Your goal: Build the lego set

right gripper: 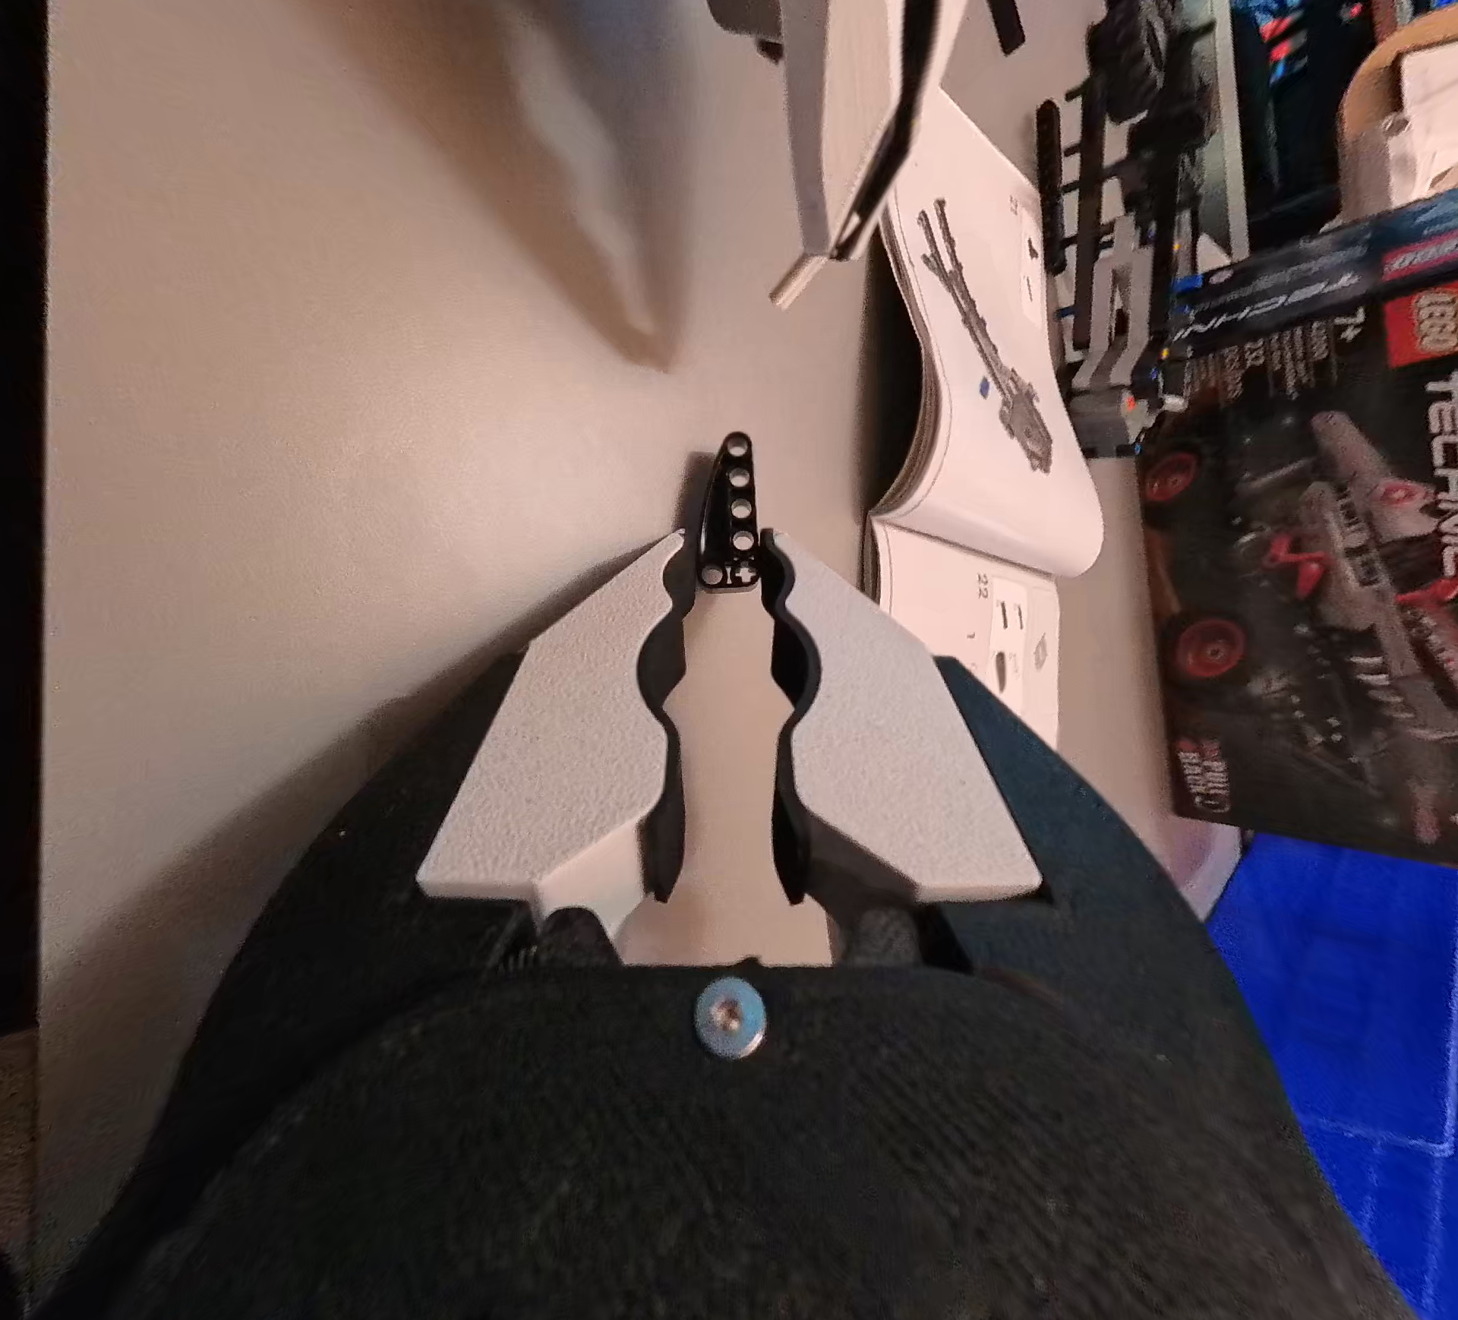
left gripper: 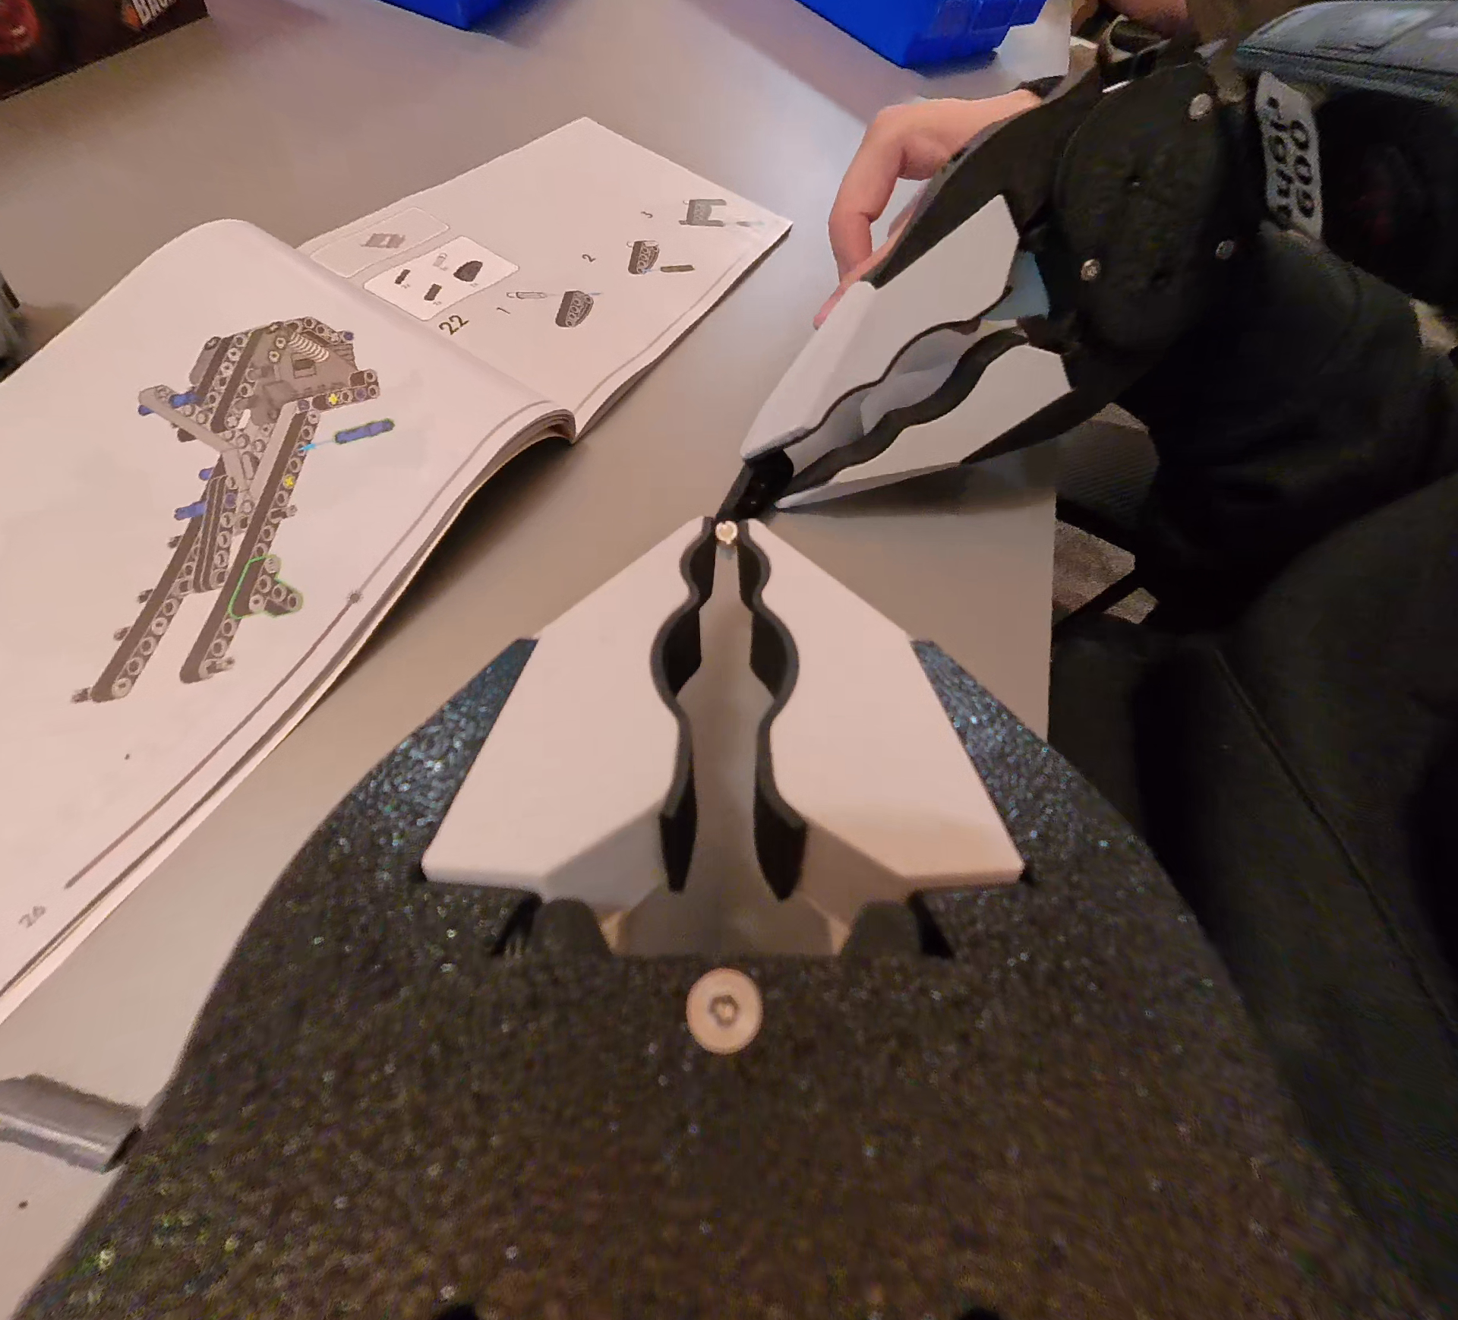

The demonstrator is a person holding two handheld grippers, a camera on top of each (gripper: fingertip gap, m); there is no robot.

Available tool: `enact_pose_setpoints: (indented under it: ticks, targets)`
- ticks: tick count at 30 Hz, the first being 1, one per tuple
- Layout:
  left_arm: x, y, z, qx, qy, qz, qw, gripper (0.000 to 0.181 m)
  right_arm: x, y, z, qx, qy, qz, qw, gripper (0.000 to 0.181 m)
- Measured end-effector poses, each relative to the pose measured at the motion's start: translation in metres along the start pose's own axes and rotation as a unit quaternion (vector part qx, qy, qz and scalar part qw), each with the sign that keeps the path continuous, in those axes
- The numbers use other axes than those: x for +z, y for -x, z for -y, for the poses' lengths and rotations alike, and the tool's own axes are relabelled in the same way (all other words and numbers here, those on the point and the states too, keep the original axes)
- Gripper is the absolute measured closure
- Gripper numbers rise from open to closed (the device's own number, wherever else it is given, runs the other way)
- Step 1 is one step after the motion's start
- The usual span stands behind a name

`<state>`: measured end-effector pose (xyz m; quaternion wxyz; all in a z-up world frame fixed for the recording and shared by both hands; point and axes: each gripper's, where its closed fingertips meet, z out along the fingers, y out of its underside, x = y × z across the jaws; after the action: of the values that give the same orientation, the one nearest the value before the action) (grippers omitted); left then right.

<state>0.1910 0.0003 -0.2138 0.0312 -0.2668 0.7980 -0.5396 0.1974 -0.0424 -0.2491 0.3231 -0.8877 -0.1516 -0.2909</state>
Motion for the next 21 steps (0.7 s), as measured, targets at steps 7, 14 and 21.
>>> enact_pose_setpoints:
  ticks: [7, 14, 21]
  targets:
    - [-0.002, 0.003, 0.002, -0.003, -0.006, 0.002, 1.0, 0.178, 0.006, -0.006, 0.002, -0.055, 0.006, -0.043, 0.998, 0.168]
    - [-0.001, 0.001, 0.002, 0.001, -0.006, 0.004, 1.0, 0.178, 0.008, -0.006, 0.005, -0.048, -0.011, -0.048, 0.998, 0.168]
    - [-0.001, 0.002, 0.003, 0.002, -0.005, 0.007, 1.0, 0.179, -0.008, -0.01, 0.009, 0.119, -0.068, -0.006, 0.991, 0.148]
